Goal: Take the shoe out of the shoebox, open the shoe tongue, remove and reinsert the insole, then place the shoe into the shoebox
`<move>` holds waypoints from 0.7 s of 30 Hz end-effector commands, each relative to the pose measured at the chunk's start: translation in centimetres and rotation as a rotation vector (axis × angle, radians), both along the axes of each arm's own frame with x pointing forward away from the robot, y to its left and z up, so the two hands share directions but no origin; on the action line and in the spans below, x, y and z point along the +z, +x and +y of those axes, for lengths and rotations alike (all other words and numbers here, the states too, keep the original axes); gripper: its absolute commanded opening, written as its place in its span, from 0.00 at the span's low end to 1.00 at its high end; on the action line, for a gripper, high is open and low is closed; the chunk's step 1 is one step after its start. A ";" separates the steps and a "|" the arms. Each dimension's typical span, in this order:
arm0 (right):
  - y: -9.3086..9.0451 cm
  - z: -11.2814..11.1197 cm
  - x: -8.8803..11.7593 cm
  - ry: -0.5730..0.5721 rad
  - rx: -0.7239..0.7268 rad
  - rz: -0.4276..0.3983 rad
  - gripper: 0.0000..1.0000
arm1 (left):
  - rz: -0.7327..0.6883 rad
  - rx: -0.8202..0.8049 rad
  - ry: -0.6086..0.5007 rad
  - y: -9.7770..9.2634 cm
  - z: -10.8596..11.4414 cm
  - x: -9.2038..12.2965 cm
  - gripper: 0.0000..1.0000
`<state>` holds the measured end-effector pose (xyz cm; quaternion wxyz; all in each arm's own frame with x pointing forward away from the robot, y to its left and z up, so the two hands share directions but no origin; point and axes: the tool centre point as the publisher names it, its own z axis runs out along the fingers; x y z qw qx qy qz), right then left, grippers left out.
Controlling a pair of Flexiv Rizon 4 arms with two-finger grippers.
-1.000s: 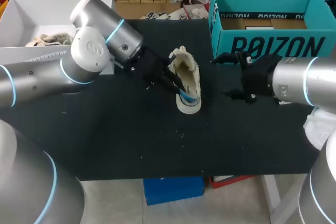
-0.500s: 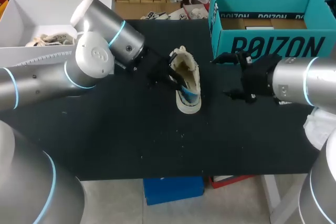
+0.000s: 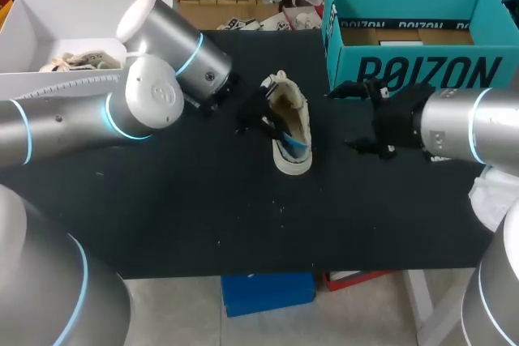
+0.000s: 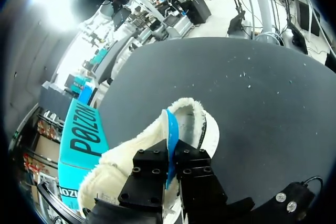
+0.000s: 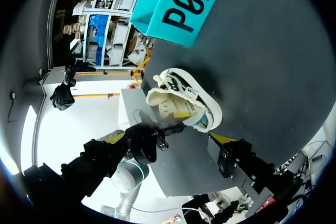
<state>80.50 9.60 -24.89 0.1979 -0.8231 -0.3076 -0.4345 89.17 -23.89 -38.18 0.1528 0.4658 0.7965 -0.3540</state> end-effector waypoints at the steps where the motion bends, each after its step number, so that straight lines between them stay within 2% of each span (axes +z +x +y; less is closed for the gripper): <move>1: -0.8 0.1 -0.3 -0.066 -0.344 -0.047 1.00 | -0.002 -0.008 0.006 -0.1 -0.3 0.4 0.79; 3: -0.8 0.1 -0.3 -0.066 -0.344 -0.047 1.00 | 0.000 -0.018 -0.001 -0.5 -0.2 0.9 0.88; 4: -0.8 0.1 -0.3 -0.066 -0.344 -0.047 1.00 | 0.000 -0.025 -0.003 -0.7 -0.2 1.1 0.98; 5: -0.8 0.1 -0.3 -0.066 -0.344 -0.047 1.00 | 0.002 -0.036 -0.003 -0.9 -0.1 1.3 1.00; 12: -0.8 0.1 -0.3 -0.066 -0.344 -0.047 1.00 | -0.001 -0.079 -0.007 -2.2 0.2 3.1 0.98; 13: -0.8 0.1 -0.3 -0.066 -0.344 -0.047 1.00 | -0.004 -0.082 -0.008 -2.2 0.2 3.2 0.89; 14: -0.8 0.1 -0.3 -0.066 -0.344 -0.047 1.00 | -0.009 -0.083 -0.008 -2.2 0.2 3.3 0.85; 15: -0.8 0.1 -0.3 -0.066 -0.344 -0.047 1.00 | -0.012 -0.083 -0.006 -2.2 0.1 3.4 0.71; 16: -0.8 0.1 -0.3 -0.066 -0.344 -0.047 1.00 | -0.014 -0.083 -0.005 -2.2 0.1 3.4 0.50; 19: -0.8 0.1 -0.3 -0.066 -0.344 -0.047 1.00 | -0.025 -0.083 0.020 -2.2 -0.1 3.1 0.27; 21: -0.8 0.1 -0.3 -0.066 -0.344 -0.047 1.00 | -0.028 -0.080 0.043 -2.2 -0.1 2.8 0.00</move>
